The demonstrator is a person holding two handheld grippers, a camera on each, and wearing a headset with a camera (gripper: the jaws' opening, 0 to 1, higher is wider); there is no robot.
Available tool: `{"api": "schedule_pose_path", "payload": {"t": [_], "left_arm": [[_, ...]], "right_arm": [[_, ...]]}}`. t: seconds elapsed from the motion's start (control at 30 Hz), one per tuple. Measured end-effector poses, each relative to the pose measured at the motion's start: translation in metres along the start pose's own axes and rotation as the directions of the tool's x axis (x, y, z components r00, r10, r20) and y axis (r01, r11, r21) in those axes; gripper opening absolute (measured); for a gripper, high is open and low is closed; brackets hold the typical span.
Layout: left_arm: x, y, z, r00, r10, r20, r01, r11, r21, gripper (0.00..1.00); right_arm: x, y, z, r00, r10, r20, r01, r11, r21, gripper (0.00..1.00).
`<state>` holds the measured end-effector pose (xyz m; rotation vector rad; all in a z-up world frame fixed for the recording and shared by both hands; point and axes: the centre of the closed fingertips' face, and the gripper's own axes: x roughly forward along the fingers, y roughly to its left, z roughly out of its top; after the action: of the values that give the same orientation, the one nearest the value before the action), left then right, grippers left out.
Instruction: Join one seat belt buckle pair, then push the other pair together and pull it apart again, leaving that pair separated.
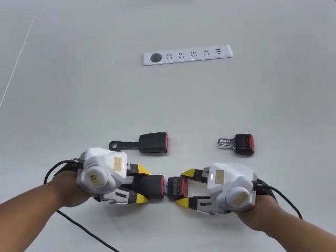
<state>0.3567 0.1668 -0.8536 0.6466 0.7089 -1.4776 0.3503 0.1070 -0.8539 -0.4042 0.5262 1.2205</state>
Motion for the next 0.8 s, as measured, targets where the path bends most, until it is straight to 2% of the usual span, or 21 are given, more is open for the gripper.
{"api": "schedule_pose_path", "payload": {"t": [0.8], "left_arm": [[-0.0002, 0.0006, -0.0011, 1.0, -0.001, 0.0, 0.001, 1.0, -0.009, 0.35]], "right_arm": [[-0.0005, -0.0001, 0.0005, 0.9993, -0.002, 0.036, 0.0, 0.998, 0.059, 0.33]]}}
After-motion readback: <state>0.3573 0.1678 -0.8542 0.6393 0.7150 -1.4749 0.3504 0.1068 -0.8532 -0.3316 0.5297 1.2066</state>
